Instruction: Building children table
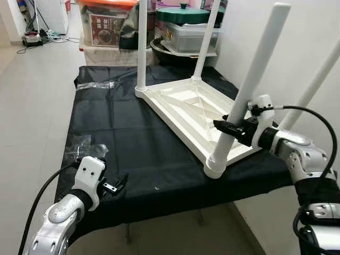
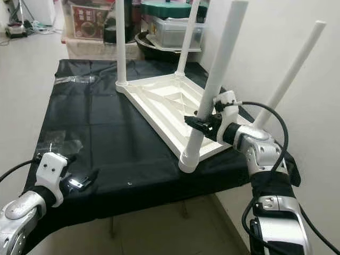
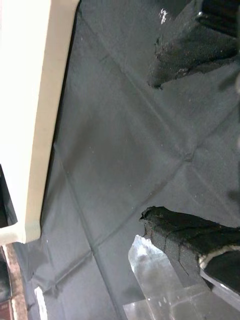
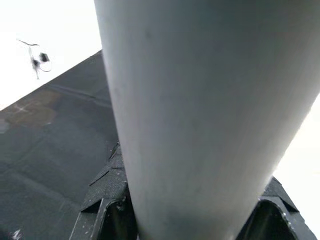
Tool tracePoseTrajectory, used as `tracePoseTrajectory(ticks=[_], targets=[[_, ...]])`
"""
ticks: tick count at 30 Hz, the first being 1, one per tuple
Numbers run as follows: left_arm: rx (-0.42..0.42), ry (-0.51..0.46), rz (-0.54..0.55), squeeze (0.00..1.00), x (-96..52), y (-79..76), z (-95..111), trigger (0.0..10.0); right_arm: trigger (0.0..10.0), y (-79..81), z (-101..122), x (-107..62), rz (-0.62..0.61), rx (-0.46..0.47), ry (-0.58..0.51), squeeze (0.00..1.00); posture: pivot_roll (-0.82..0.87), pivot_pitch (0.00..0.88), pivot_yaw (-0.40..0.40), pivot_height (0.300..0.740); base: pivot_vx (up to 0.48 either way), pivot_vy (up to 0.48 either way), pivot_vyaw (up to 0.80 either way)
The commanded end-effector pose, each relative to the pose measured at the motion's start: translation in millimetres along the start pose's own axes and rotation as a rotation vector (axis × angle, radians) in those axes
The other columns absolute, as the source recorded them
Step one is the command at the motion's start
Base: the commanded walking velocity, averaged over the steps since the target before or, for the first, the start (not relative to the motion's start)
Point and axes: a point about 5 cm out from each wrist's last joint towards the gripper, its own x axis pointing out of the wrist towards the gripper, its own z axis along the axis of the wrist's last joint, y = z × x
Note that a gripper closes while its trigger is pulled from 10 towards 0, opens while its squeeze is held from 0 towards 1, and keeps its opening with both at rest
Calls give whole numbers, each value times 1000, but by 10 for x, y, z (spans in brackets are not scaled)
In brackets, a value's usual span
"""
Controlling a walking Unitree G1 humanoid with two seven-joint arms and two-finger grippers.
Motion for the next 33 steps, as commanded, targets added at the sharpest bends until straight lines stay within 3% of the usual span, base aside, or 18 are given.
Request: tracePoseTrajectory(ticks=[1,7,9,11,12,13,15,17,18,21,22,24,30,31,33], targets=[[-2,5,-13,0,-9,-23,-20,10000,0,-50,20,-23,-3,-5,-30,0,96,0,-138,740,0,0,0],[1,3,-16,0,-7,-19,-12,10000,0,-145,42,-25,-110,-13,-63,0,95,0,-136,740,0,0,0],[5,1,-18,0,-3,-14,-5,10000,0,-243,70,-21,-265,-9,-83,0,95,0,-136,740,0,0,0],[5,1,-18,0,-2,-13,-3,10000,0,-265,75,-20,-298,-6,-88,0,95,0,-136,740,0,0,0],[6,0,-16,0,-14,-3,-2,10000,0,-249,-2,34,-493,45,-52,0,92,0,-141,740,0,0,0],[6,0,-16,0,-14,-3,-2,10000,0,-249,-2,34,-493,45,-52,0,92,0,-141,740,0,0,0],[4,4,-13,0,-25,-9,-22,10000,0,-128,-186,100,-781,142,9,0,85,0,-138,740,0,0,0],[9,7,-8,0,-21,-19,-23,10000,0,270,-421,284,-953,249,28,0,84,0,-131,740,0,0,0],[9,7,-8,0,-21,-19,-23,10000,0,270,-421,284,-953,249,28,0,84,0,-131,740,0,0,0],[-7,-4,9,0,2,0,9,10000,0,743,-646,562,-965,364,82,0,97,0,-131,740,0,0,0],[-7,-4,9,0,2,0,9,10000,0,743,-646,562,-965,364,82,0,97,0,-131,740,0,0,0],[-8,-10,5,0,21,-12,26,10000,0,943,-669,735,-912,405,108,0,102,0,-134,740,0,0,0],[-10,-16,13,0,38,-16,32,10000,0,1079,-481,892,-849,448,124,0,93,0,-145,740,0,0,0],[-15,-19,13,0,41,-31,35,10000,10000,1092,-424,891,-824,453,121,0,95,0,-151,740,0,0,0],[-22,-22,12,0,41,-71,35,10000,10000,1112,-323,840,-811,462,82,39,100,0,-154,740,0,0,0]])
